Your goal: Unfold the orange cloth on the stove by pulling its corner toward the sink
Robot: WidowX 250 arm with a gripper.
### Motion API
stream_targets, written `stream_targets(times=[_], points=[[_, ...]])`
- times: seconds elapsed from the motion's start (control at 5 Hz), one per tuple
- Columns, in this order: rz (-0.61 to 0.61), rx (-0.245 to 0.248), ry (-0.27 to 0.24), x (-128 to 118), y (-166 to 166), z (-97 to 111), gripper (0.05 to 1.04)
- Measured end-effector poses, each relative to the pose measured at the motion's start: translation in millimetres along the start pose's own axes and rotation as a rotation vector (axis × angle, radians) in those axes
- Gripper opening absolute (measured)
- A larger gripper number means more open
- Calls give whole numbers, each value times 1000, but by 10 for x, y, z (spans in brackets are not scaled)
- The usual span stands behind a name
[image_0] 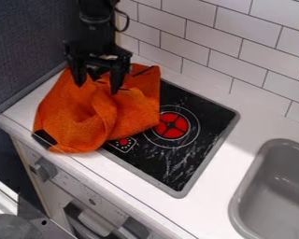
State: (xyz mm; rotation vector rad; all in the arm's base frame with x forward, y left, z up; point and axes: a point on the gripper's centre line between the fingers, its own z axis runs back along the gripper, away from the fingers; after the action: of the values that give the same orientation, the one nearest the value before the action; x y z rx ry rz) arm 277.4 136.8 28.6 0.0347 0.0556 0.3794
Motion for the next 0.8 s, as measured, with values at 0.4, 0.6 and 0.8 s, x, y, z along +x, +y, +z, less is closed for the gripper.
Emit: stream_targets(times=[0.4,0.6,0.8], points=[[2,-21,116,-27,-68,-254,661],[-13,-24,132,-36,-94,-304,356],[-11,-25,129,-83,-103,-312,148]])
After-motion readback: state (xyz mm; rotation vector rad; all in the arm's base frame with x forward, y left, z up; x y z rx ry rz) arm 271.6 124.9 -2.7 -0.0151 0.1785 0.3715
